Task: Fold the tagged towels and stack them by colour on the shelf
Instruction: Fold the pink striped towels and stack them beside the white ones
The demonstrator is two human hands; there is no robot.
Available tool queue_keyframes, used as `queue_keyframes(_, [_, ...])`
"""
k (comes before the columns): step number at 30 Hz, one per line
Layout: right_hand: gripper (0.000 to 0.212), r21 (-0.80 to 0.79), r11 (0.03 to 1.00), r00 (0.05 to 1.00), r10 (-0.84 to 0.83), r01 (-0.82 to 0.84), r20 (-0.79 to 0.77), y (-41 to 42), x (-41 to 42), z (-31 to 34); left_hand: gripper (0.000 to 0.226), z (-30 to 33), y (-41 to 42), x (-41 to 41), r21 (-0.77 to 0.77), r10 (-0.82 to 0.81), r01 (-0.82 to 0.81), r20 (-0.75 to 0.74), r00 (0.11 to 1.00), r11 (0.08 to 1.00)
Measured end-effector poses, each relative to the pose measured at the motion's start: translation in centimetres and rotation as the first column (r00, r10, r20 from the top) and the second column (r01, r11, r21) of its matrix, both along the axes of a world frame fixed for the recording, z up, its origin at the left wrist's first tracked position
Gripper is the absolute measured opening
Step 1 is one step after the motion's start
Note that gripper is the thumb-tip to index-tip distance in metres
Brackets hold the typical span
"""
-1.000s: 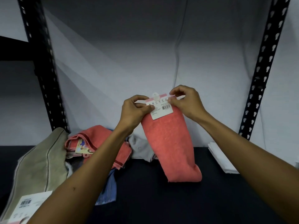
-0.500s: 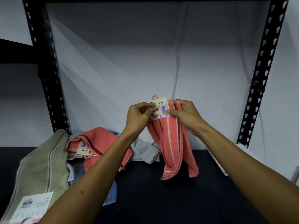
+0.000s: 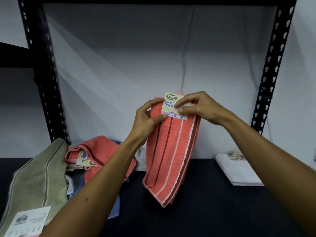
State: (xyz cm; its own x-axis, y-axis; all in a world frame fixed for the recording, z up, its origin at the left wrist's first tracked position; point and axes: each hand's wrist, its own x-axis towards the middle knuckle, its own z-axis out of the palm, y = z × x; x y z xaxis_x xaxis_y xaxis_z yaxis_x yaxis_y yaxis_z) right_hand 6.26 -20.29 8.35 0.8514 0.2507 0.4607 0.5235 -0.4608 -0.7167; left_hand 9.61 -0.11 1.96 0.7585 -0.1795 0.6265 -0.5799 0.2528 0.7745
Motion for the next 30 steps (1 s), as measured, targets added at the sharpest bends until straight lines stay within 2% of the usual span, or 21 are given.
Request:
queue_keyframes(2, [0.014,-0.222,0.975,1.000,-0.027,0.023,-0.015,-0.1,-0.2,1.4,0.047,0.1,-0.3,-0.2,0.017,-0.002,0.001,0.026,1.000,1.000])
queue_keyframes(4, [0.016,-0.276,0.960,0.999,-0.045,0.048,0.017,0.0,-0.2,2.4,0.042,0.0,-0.3,-0.3,0.005,-0.019,0.019,0.032,0.999,1.000])
queue_keyframes(6, [0.018,-0.218,0.972,0.996,-0.082,0.090,0.047,-0.1,-0.1,2.8,0.034,-0.5,0.1,-0.1,0.022,-0.034,0.034,0.027,0.999,0.999])
queue_keyframes(10, [0.020,-0.009,0.985,0.984,-0.172,0.173,0.045,-1.5,0.2,2.7,0.017,-4.2,0.7,0.6,0.226,-0.052,0.050,0.002,0.999,0.973])
queue_keyframes(13, [0.021,0.138,0.967,0.976,-0.217,0.213,0.015,-2.8,0.4,2.5,0.024,-8.4,1.5,1.4,0.362,-0.040,0.067,-0.082,0.996,0.930])
queue_keyframes(16, [0.022,0.198,0.948,0.968,-0.251,0.249,-0.016,-4.3,0.7,1.9,0.036,-11.8,2.7,1.9,0.391,-0.058,0.146,-0.228,0.972,0.909])
queue_keyframes(18, [0.023,0.247,0.926,0.958,-0.282,0.284,-0.045,-5.7,1.1,0.9,0.036,-12.9,3.3,1.9,0.318,-0.002,0.098,-0.288,0.958,0.943])
queue_keyframes(20, [0.025,0.288,0.901,0.946,-0.311,0.323,-0.090,-7.1,1.4,-0.7,0.034,-13.2,4.0,1.8,0.172,0.081,-0.020,-0.359,0.930,0.985])
queue_keyframes(24, [0.026,0.335,0.856,0.913,-0.322,0.394,-0.252,-9.1,1.3,-5.0,0.025,-12.6,5.3,2.2,-0.098,0.064,-0.129,-0.499,0.864,0.987])
queue_keyframes(28, [0.022,0.431,0.794,0.882,-0.267,0.429,-0.388,-9.8,0.6,-9.3,0.017,-11.6,5.4,2.3,-0.205,0.036,-0.173,-0.540,0.841,0.963])
queue_keyframes(30, [0.020,0.410,0.779,0.841,-0.263,0.474,-0.473,-10.2,-0.1,-11.6,0.017,-11.5,5.4,2.5,-0.197,0.060,-0.211,-0.579,0.813,0.958])
